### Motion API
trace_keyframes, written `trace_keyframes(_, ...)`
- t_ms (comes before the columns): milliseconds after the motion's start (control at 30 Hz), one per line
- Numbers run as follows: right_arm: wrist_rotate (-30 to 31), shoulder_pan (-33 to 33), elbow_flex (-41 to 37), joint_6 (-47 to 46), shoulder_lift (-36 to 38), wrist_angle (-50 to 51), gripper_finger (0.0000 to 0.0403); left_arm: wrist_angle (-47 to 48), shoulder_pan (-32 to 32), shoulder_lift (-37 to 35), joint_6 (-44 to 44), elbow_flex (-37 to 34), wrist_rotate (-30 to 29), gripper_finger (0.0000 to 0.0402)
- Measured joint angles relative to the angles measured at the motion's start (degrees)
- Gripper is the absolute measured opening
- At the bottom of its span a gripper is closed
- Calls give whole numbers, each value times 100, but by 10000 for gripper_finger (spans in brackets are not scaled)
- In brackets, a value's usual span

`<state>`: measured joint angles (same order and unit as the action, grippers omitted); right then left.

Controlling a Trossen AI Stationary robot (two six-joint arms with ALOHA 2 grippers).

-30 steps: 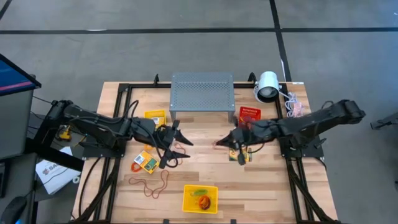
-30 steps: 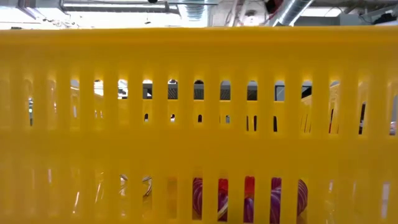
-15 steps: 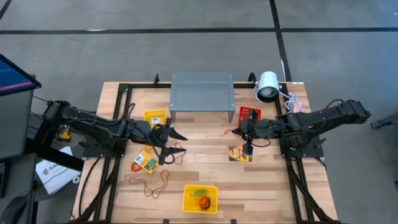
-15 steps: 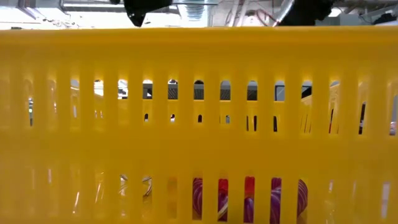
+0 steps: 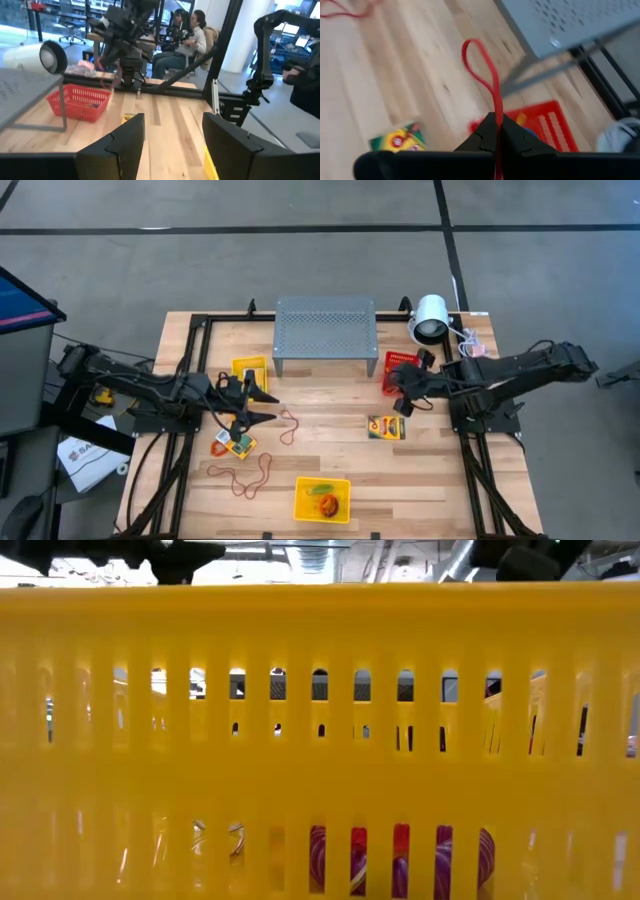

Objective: Pick & Place Office Desk Supplies
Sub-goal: Put the red rubber band into the red bin

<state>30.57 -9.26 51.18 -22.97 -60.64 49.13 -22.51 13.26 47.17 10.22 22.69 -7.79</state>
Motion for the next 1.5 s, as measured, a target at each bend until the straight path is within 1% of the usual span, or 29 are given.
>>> trace_keyframes(67,2,165,0,-92,0,196,0,-177,0,3,106,-99,-2,195)
trace_keyframes(333,-96,944,0,-166,-17,639,0,-207,132,67,175,-128,7,193)
trace_keyframes(533,-469,1552,-16,-138,-57,690,0,-198,184,67,175,-128,7,190)
trace_keyframes(700,-841,1923,-376,-207,-59,366,0,-200,184,67,176,-128,9,190)
trace_keyframes(767,-880,1984,-519,-267,-59,264,0,-196,184,67,197,-128,9,190)
trace_keyframes(1033,-1403,1999,-1071,-320,-188,-373,0,-196,184,67,206,-128,10,190)
trace_keyframes(1167,-1473,2001,-1254,-396,-502,-525,0,-199,184,67,211,-128,11,190)
trace_keyframes(1500,-1578,2000,-1253,-255,-1399,-887,0,-192,216,100,261,-128,13,190)
